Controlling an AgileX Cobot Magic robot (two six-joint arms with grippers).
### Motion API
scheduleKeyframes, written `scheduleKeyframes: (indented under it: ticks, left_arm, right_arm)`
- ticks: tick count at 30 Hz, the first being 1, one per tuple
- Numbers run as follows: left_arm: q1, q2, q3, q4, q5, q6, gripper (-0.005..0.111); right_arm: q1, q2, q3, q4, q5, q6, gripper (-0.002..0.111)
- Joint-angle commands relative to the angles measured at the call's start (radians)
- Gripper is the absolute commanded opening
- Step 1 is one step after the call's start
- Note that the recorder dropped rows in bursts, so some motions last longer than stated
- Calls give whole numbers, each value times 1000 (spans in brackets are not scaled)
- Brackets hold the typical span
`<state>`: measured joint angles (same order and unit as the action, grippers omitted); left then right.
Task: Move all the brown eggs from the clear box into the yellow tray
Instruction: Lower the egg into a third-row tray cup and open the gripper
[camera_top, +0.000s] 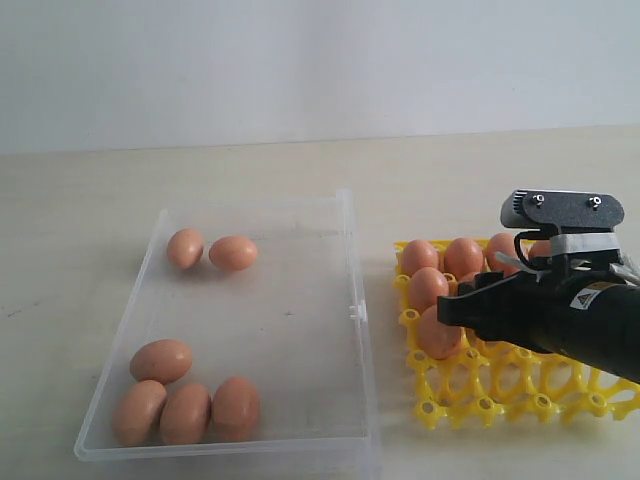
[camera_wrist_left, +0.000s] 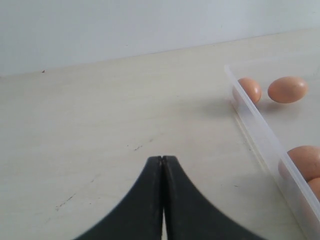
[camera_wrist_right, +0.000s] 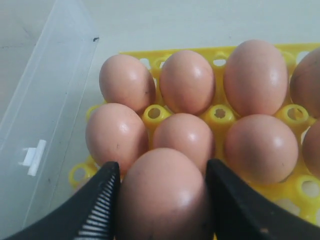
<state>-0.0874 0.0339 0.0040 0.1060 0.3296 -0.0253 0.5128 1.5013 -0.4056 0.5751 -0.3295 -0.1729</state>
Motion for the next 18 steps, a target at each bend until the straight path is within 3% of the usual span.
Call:
scheduleKeyframes:
  ticks: [1,18]
  left_arm:
    - [-3,1,-4,-1,-14,-4,0]
    - [-3,1,-4,-1,-14,-4,0]
  right_arm:
    - [-4,32,2,-16,-33,1,0]
    - [-4,84,-21,-36,-66,27,1]
